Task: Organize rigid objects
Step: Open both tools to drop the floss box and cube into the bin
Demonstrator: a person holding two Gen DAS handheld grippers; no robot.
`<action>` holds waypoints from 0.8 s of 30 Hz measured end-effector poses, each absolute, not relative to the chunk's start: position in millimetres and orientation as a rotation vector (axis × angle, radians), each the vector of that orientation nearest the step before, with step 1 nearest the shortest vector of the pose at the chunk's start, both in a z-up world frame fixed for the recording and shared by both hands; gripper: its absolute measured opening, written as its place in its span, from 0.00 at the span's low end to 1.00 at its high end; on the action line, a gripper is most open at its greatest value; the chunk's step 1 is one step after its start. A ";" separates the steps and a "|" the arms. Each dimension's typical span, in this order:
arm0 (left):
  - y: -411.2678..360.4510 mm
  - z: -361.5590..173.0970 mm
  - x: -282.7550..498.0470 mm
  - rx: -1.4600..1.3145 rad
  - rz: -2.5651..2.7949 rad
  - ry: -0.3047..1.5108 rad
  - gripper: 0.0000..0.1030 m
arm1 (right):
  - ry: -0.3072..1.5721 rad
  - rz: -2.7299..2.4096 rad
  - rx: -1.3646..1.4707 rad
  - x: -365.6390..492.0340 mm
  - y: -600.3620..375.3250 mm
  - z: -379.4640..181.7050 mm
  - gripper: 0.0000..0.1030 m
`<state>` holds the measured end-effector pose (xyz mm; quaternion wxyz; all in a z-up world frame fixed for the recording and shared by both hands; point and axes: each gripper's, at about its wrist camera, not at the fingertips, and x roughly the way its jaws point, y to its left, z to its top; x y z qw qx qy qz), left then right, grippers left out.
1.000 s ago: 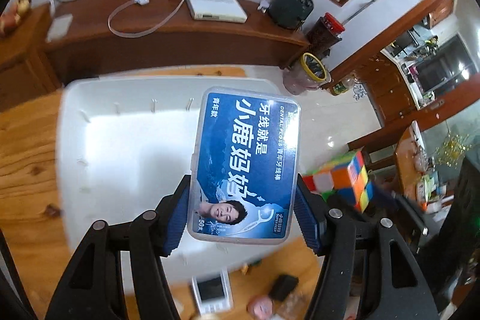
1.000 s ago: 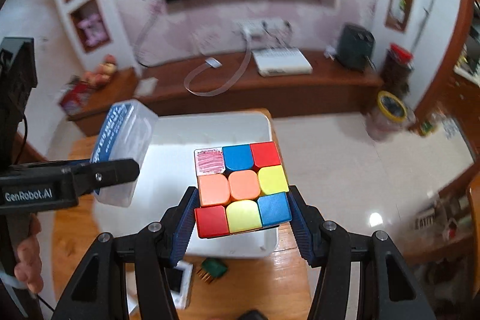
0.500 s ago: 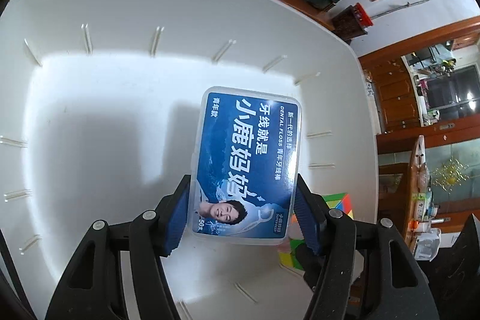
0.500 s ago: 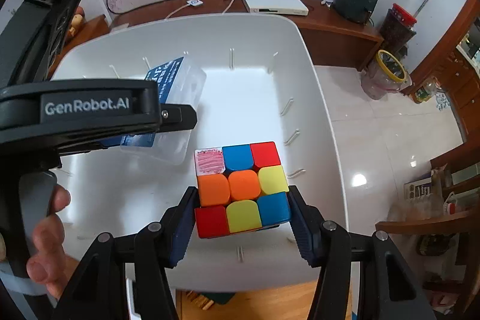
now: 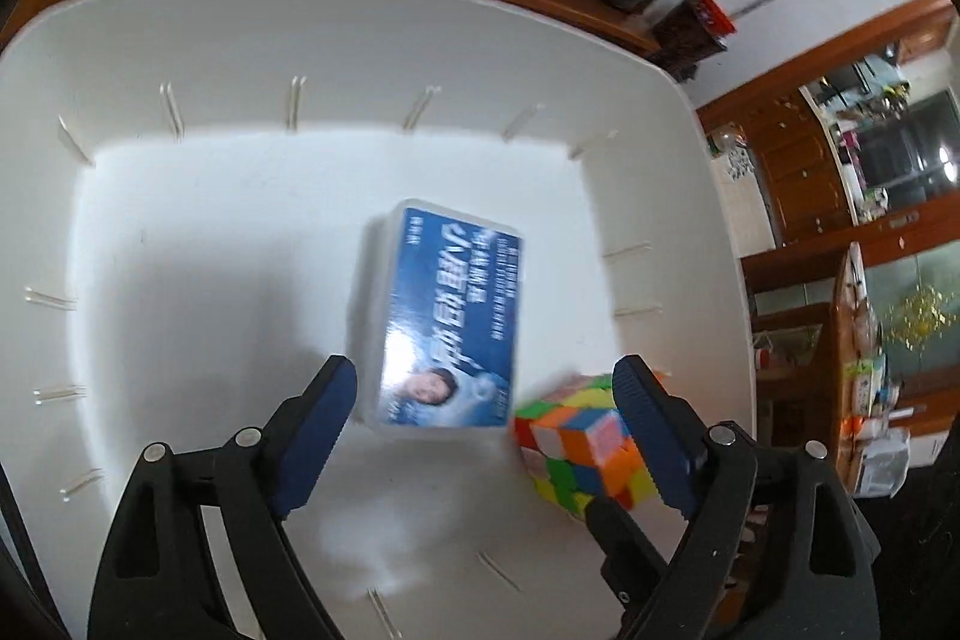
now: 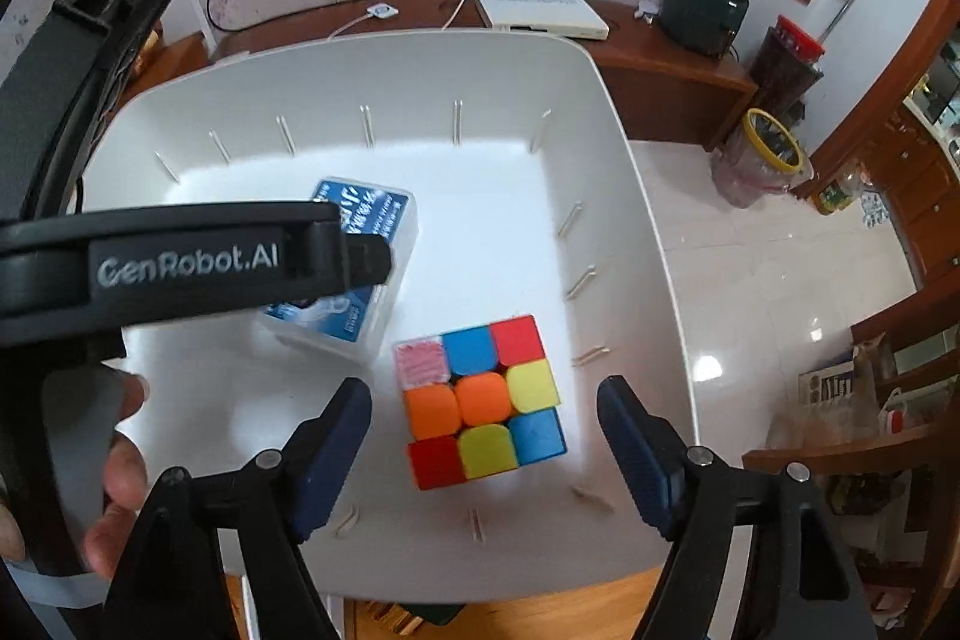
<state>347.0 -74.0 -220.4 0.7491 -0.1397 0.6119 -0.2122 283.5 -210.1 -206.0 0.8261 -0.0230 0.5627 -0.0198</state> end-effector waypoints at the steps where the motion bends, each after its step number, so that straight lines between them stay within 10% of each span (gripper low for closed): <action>1: -74.3 -218.0 345.8 -0.296 -0.465 1.332 0.86 | 1.193 -0.039 -0.043 281.7 -210.3 -203.9 0.76; 24: -73.6 -151.9 266.1 -0.264 -0.510 1.270 0.86 | 1.149 -0.095 -0.030 202.2 -216.5 -164.3 0.76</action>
